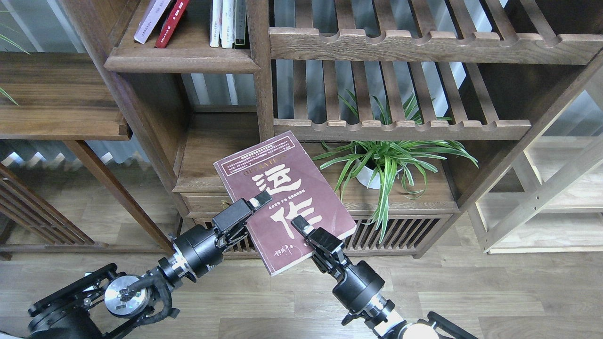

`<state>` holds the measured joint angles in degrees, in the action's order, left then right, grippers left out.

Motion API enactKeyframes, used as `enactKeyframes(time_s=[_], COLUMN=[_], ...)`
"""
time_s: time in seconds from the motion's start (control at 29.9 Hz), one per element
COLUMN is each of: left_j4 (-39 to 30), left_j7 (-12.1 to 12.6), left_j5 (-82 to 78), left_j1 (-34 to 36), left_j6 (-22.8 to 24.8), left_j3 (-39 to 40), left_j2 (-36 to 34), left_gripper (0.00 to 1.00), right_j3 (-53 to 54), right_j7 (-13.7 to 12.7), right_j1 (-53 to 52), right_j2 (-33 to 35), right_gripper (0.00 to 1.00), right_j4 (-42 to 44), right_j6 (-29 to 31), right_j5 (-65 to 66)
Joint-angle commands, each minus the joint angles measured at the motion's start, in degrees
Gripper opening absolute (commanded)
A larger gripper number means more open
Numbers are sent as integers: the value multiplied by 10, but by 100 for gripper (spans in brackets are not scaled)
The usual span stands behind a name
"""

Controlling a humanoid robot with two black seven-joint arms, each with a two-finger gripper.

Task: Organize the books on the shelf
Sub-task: 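Grasp the maroon book with the left gripper beside the right gripper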

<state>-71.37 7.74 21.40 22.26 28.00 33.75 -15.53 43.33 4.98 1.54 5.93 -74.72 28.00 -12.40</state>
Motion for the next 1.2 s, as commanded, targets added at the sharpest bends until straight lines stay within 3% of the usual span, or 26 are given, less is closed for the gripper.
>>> enactKeyframes(time_s=[0.0, 0.1, 0.3, 0.4, 0.5, 0.9, 1.17], left_j4=[0, 0, 1, 1, 1, 4, 4], left_j7=[0, 1, 20, 28, 29, 27, 27], left_j5=[0, -1, -2, -3, -3, 0, 1], left_j1=[3, 3, 4, 4, 4, 9, 9], left_j6=[0, 0, 0, 0, 0, 0, 0], left_j3=[0, 0, 1, 1, 1, 4, 4], left_j2=[1, -1, -1, -1, 1, 7, 8], left_gripper=[96, 93, 70, 53, 41, 7, 3], right_j3=[-1, 0, -1, -1, -1, 0, 1], right_j7=[-1, -2, -2, -2, -2, -2, -1], right_j1=[1, 1, -3, -3, -4, -4, -2], right_j2=[-3, -3, -4, -8, -8, -12, -12], right_gripper=[2, 2, 2, 2, 2, 2, 4], right_j4=[0, 0, 0, 0, 0, 0, 0], right_j6=[0, 0, 0, 0, 0, 0, 0], right_j5=[0, 0, 1, 1, 1, 1, 0])
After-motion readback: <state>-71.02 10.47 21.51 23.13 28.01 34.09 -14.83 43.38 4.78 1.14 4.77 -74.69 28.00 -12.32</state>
